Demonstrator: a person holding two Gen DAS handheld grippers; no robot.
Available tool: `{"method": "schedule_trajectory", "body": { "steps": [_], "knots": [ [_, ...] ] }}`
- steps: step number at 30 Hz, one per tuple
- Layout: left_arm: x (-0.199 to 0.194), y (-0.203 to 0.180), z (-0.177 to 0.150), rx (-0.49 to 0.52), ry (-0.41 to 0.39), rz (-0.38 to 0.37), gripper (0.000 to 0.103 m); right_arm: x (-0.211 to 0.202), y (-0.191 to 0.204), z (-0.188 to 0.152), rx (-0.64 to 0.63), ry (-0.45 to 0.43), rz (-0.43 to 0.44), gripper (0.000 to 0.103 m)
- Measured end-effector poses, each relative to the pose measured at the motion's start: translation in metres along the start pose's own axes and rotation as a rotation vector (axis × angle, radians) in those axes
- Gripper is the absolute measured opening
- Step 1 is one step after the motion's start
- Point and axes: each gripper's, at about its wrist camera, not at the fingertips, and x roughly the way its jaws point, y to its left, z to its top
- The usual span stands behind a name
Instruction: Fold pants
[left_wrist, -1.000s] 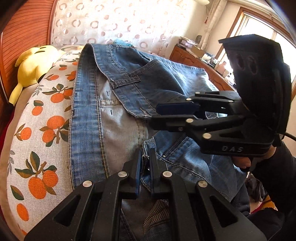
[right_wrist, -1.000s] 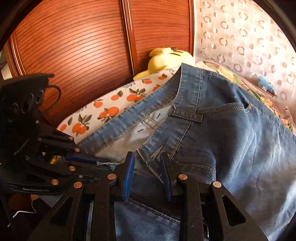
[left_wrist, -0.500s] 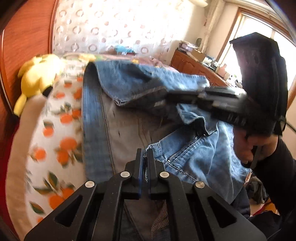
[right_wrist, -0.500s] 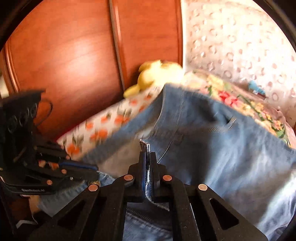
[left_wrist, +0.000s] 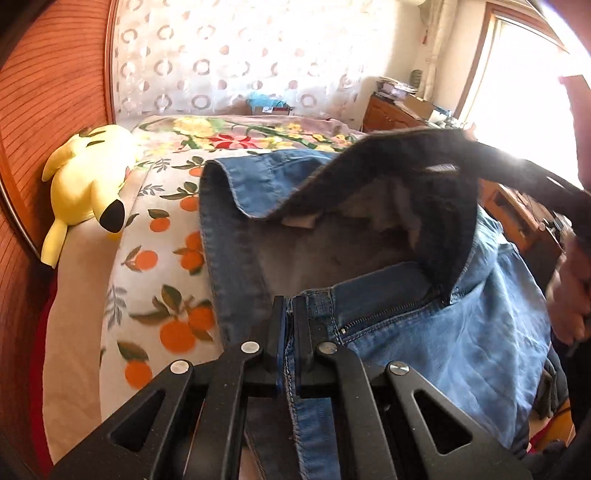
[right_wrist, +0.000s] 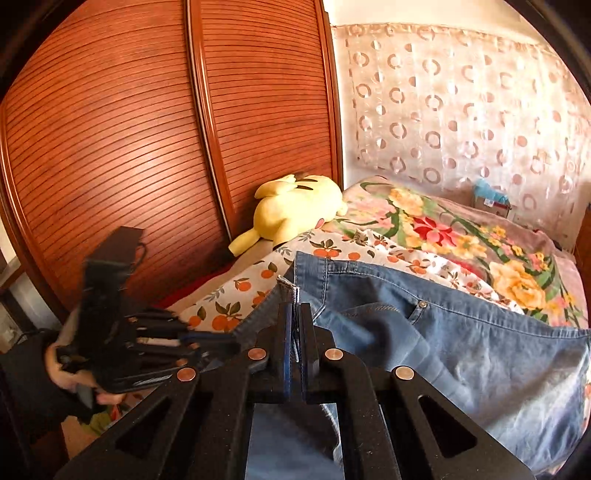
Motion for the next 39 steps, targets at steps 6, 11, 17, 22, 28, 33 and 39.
{"method": "schedule_trajectory", "body": {
  "steps": [6, 11, 17, 22, 28, 33, 39],
  "knots": [
    [0.0, 0.011, -0.004, -0.034, 0.015, -0.02, 0.009, 0.006, 0.006, -0.004, -0.016, 0.016, 0.048, 0.003],
    [-0.017, 0.025, -0.019, -0.061, 0.004, 0.064, 0.013, 0.026, 0.009, -0.015, 0.007, 0.084, 0.15, 0.003],
    [-0.031, 0.036, -0.022, -0.078, -0.025, 0.068, 0.035, 0.03, 0.0, -0.025, 0.004, 0.147, 0.162, 0.012],
    [-0.036, 0.031, -0.019, -0.105, -0.063, 0.055, 0.047, 0.003, -0.008, -0.022, 0.009, 0.107, 0.148, 0.03],
    [-0.029, 0.003, -0.017, -0.079, -0.049, 0.003, 0.047, -0.039, -0.028, -0.047, 0.03, 0.076, 0.005, 0.033],
    [-0.013, -0.017, -0.017, -0.059, -0.008, -0.042, 0.047, -0.062, -0.055, -0.078, 0.065, 0.092, -0.116, 0.033],
    [0.007, -0.035, -0.021, -0.055, 0.056, -0.043, 0.047, -0.077, -0.071, -0.11, 0.099, 0.116, -0.245, 0.038]
  ]
}}
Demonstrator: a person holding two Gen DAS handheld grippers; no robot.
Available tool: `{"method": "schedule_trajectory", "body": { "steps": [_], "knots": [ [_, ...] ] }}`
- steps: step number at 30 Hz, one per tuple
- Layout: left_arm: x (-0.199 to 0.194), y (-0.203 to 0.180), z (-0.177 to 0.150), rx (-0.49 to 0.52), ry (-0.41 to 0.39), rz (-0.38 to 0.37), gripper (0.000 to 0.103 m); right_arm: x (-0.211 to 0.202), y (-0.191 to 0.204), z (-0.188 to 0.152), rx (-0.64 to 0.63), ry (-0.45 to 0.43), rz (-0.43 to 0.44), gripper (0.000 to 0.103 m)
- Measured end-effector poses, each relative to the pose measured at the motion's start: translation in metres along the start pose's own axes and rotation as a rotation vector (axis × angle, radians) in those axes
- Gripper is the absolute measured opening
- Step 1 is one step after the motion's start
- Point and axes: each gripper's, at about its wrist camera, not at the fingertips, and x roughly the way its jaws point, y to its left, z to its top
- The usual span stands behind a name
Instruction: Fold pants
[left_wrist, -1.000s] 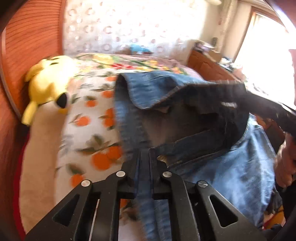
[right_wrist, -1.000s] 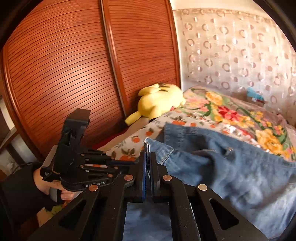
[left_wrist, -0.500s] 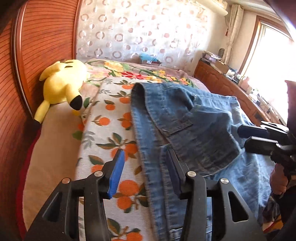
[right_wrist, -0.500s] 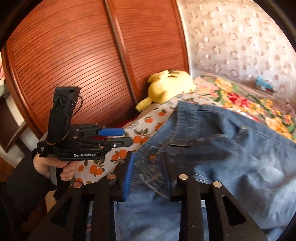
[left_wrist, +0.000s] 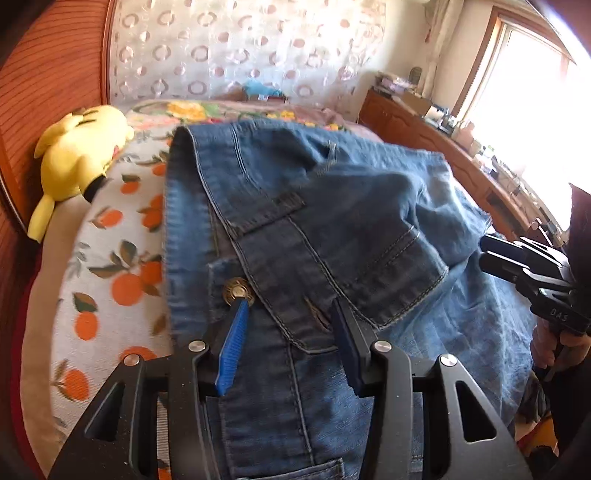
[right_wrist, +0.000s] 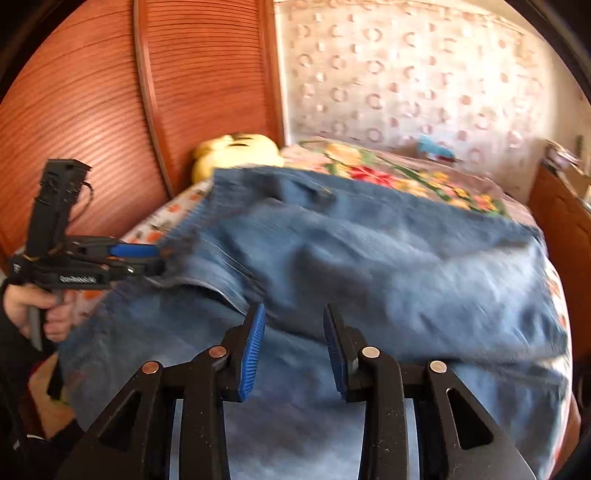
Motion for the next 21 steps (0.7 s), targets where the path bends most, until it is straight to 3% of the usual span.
{"method": "schedule_trajectory", "body": {
  "steps": [8, 10, 12, 16, 21],
  "knots": [
    [0.007, -0.02, -0.008, 0.077, 0.003, 0.075, 0.046, -0.014, -0.002, -0.038, 0.02, 0.023, -0.13, 0.043],
    [0.006, -0.023, -0.011, 0.095, -0.003, 0.093, 0.042, -0.01, -0.001, -0.042, 0.044, 0.048, -0.128, 0.044],
    [0.005, -0.023, -0.013, 0.099, -0.009, 0.113, 0.032, -0.01, -0.004, -0.041, 0.07, 0.051, -0.109, 0.044],
    [0.0, -0.018, -0.015, 0.077, -0.016, 0.1, 0.025, -0.013, -0.01, -0.041, 0.103, 0.059, -0.101, 0.044],
    [-0.005, -0.014, -0.019, 0.024, -0.011, 0.06, 0.028, -0.002, -0.009, -0.033, 0.103, 0.046, -0.114, 0.044]
  ]
}}
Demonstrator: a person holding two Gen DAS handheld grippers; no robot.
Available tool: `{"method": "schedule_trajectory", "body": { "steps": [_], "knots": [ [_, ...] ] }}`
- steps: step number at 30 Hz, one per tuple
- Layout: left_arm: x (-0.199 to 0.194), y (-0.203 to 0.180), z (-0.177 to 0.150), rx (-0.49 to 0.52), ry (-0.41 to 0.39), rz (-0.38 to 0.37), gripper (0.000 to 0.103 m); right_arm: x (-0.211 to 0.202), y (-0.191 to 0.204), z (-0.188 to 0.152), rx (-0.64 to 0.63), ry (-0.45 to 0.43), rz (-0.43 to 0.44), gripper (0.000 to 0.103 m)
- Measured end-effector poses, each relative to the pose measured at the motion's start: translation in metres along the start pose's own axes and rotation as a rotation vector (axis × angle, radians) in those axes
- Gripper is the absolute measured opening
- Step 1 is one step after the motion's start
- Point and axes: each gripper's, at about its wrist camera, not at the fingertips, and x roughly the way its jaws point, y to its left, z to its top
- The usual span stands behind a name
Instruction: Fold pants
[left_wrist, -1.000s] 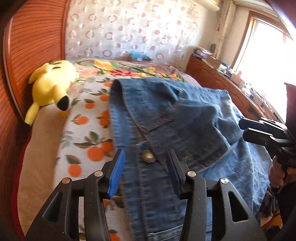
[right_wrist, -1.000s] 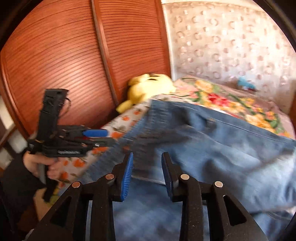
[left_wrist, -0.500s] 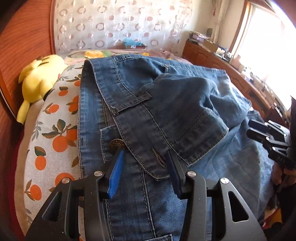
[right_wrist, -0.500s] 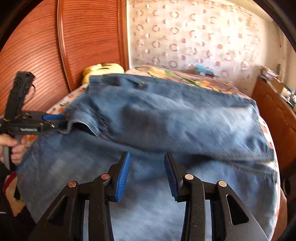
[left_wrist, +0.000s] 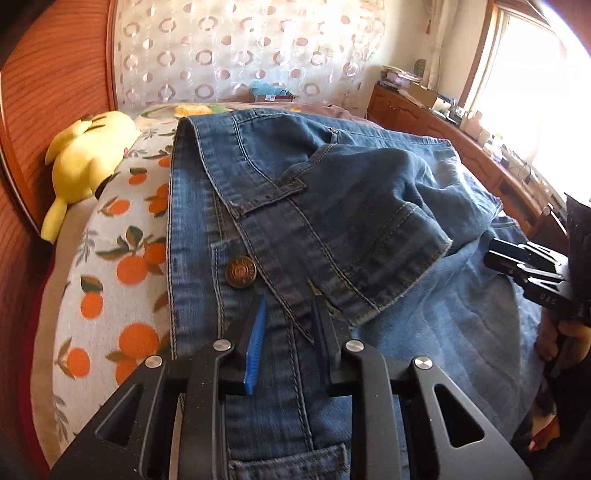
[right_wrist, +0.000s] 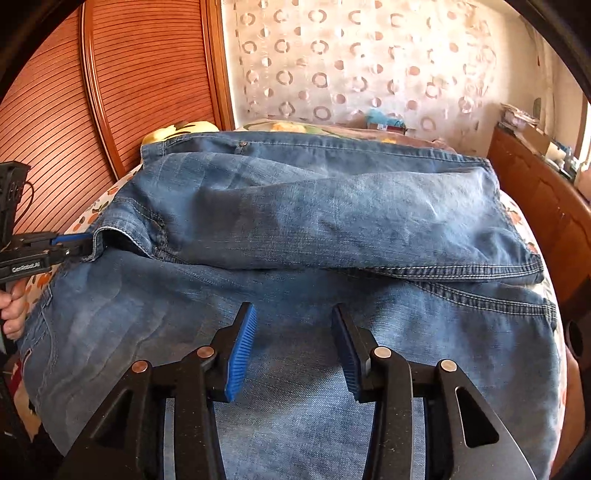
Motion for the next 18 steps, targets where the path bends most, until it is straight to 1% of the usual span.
{"method": "schedule_trajectory", "body": {
  "steps": [3, 4, 7, 12, 14, 15, 16, 17, 18],
  "knots": [
    [-0.001, 0.0, -0.002, -0.023, 0.005, -0.018, 0.033, 0.0, 0.002, -0.003, -0.009, -0.003, -0.008, 0.044],
    [-0.001, -0.002, -0.002, -0.028, 0.004, -0.014, 0.034, -0.001, 0.002, -0.003, -0.011, -0.003, -0.007, 0.044],
    [0.002, -0.011, -0.001, 0.002, 0.008, -0.01, 0.037, 0.0, 0.001, -0.006, -0.009, -0.003, -0.005, 0.044],
    [0.01, -0.019, 0.003, 0.018, 0.008, 0.029, 0.039, 0.0, -0.001, -0.005, -0.003, -0.01, -0.004, 0.044],
    [0.012, -0.024, 0.003, 0.047, 0.001, 0.048, 0.039, 0.0, -0.001, -0.006, -0.003, -0.009, -0.003, 0.044],
    [0.012, -0.026, 0.001, 0.067, -0.004, 0.049, 0.032, 0.001, -0.001, -0.005, -0.002, -0.009, -0.003, 0.044],
    [0.011, -0.026, 0.0, 0.076, -0.004, 0.026, 0.027, 0.001, -0.001, -0.005, -0.001, -0.01, -0.002, 0.044],
    [0.011, -0.025, 0.0, 0.072, 0.0, -0.008, 0.016, 0.0, -0.001, -0.005, 0.0, -0.01, -0.001, 0.044],
    [0.011, -0.025, 0.0, 0.068, 0.003, -0.023, 0.011, 0.001, -0.002, -0.006, 0.002, -0.009, 0.0, 0.044]
  ]
}}
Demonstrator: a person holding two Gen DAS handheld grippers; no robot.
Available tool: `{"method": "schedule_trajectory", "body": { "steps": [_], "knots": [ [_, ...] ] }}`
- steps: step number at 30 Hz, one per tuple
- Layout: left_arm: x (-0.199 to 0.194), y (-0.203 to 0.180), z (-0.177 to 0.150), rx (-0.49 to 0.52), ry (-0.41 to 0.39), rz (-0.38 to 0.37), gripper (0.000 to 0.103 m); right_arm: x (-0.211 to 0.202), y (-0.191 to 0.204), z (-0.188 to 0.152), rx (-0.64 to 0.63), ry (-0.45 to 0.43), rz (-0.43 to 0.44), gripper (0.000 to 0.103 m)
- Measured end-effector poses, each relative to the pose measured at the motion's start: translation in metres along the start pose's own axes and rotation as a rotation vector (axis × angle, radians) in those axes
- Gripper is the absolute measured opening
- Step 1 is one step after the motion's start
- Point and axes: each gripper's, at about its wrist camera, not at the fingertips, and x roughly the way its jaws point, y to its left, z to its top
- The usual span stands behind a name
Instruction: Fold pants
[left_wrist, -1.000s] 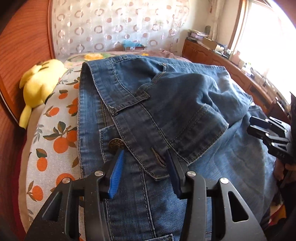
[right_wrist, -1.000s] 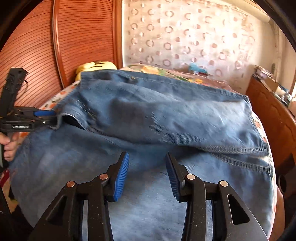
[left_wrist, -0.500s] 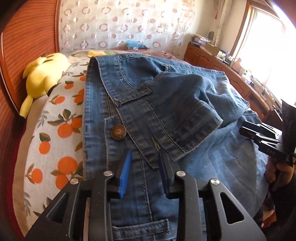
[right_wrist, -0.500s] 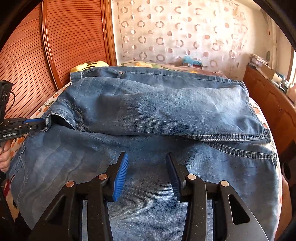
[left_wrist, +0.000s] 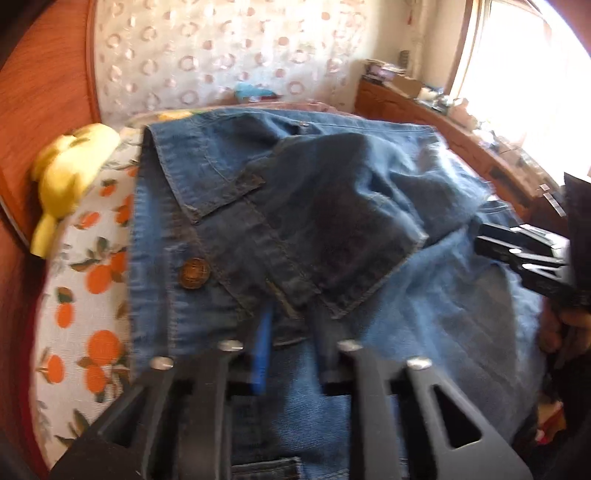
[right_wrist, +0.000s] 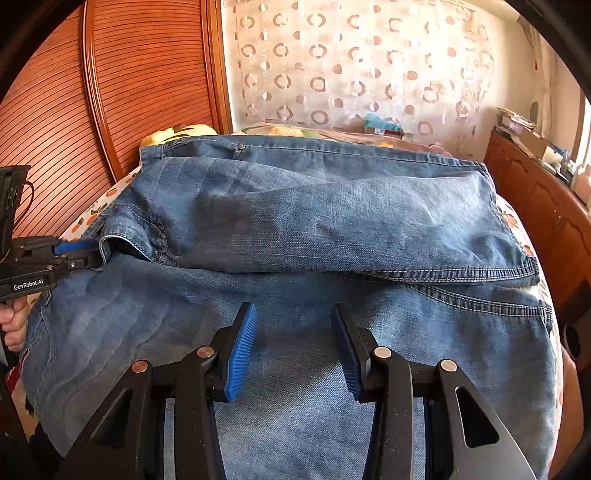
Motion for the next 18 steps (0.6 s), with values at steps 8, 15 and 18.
{"method": "schedule_trajectory", "body": {
  "steps": [8, 15, 18],
  "knots": [
    [-0.023, 0.008, 0.0, 0.021, -0.042, 0.046, 0.0, 0.0, -0.001, 0.0, 0.004, -0.005, -0.005, 0.044],
    [-0.037, 0.011, -0.004, 0.027, -0.027, 0.028, 0.017, 0.001, -0.001, -0.001, 0.004, -0.003, -0.006, 0.044],
    [-0.028, -0.002, -0.007, 0.067, -0.009, 0.005, 0.04, 0.0, 0.0, -0.001, 0.004, -0.003, -0.007, 0.044]
  ]
}}
